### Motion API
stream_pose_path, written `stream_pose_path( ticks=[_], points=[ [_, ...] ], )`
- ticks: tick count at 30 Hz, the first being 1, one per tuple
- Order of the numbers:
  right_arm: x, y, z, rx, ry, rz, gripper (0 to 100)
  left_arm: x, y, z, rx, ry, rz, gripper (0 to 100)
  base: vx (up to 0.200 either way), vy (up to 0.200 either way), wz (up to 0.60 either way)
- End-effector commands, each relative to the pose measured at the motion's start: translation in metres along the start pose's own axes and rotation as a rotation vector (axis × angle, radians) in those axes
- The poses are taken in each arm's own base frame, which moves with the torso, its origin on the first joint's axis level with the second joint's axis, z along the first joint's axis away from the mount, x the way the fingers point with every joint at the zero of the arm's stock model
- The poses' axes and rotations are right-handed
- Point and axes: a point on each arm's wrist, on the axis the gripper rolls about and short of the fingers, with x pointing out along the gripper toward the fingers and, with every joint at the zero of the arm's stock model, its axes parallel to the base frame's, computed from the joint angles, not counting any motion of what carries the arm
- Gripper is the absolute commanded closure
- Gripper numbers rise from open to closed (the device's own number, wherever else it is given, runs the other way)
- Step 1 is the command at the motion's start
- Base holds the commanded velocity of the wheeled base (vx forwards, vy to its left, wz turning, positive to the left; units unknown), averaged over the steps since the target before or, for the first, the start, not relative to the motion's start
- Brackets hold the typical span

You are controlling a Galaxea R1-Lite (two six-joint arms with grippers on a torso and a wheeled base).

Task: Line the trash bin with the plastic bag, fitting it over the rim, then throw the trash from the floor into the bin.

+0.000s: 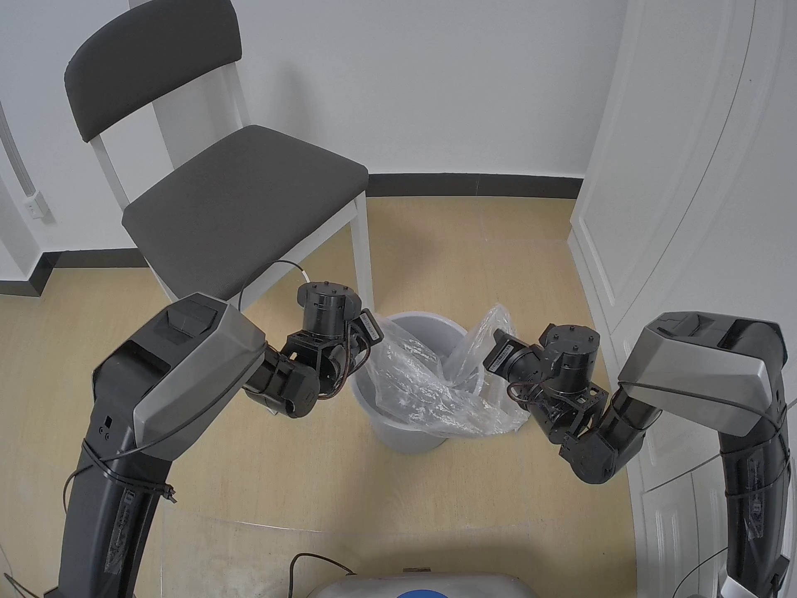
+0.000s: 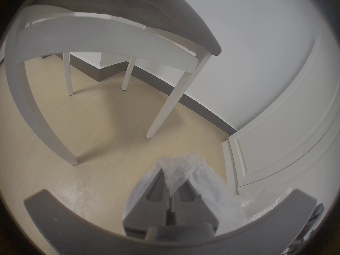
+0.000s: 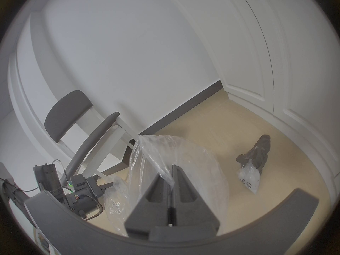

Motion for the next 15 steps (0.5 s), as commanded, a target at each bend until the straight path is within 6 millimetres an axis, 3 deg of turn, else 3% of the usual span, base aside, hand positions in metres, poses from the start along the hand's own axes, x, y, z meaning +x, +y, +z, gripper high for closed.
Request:
stream_pose_path(
  ticks=[1, 5, 12, 15],
  points=[
    [0.004, -0.008, -0.015, -0.002, 0.022, -0.012, 100, 0.007, 0.008, -0.004, -0.004, 0.004, 0.017, 100, 0.0, 0.0, 0.0],
    [0.006, -0.005, -0.013, 0.031, -0.002, 0.003, 100, 0.006, 0.009, -0.004, -0.003, 0.008, 0.022, 100, 0.0, 0.0, 0.0],
    [0.013, 0.011, -0.003, 0.113, -0.1, 0.032, 100, -0.014, 0.0, 0.027, -0.017, -0.023, -0.014, 100, 0.0, 0.0, 0.0],
    [0.014, 0.015, 0.001, 0.14, -0.144, 0.046, 100, -0.023, 0.0, 0.031, -0.027, 0.004, -0.046, 100, 0.0, 0.0, 0.0]
  ],
)
